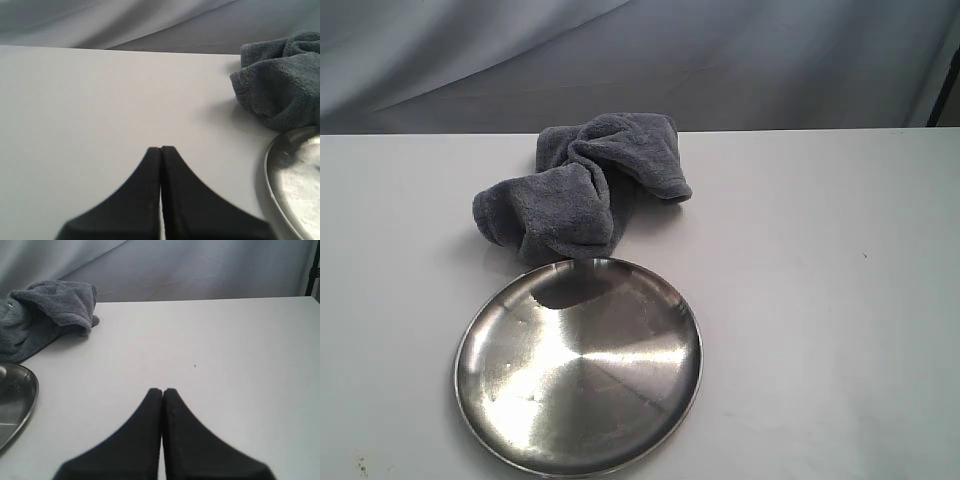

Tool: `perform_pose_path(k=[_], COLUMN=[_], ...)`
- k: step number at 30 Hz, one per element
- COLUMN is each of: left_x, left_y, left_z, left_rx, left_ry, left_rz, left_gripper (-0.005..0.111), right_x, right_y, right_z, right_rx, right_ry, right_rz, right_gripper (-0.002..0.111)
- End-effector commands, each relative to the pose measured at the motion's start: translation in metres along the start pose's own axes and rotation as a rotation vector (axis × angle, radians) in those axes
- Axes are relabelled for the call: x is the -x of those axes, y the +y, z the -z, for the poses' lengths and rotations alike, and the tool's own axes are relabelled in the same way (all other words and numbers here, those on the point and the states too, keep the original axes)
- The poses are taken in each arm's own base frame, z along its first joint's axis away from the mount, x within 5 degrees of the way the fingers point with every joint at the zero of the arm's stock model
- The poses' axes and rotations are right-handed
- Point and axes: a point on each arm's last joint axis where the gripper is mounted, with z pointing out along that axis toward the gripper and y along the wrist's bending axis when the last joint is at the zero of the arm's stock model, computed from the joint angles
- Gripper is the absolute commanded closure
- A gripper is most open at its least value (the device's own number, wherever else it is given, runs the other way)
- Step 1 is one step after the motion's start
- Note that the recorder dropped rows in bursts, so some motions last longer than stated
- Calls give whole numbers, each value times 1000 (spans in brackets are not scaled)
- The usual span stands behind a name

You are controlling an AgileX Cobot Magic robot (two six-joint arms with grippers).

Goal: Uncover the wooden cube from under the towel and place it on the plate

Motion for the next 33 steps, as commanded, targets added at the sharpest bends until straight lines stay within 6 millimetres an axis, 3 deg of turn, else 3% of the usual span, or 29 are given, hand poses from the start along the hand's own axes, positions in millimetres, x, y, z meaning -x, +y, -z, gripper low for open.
perform_pose_path(k=[1,22,29,33], left_x=[0,0,0,0], left_y=[0,0,0,0], left_z=[0,0,0,0], left_rx=[-4,-4,-4,-4], left_ry=[-9,-9,-9,-9], left_rz=[0,0,0,0], left_gripper=[105,105,105,105], right_x=[-1,-1,16,31], right_y=[0,0,-3,3], right_z=[0,0,2,6], right_rx=[2,-1,-58,-21], right_ry=[-4,-7,-183,-371], right_rz=[-4,12,308,332], right_gripper=[108,108,108,108])
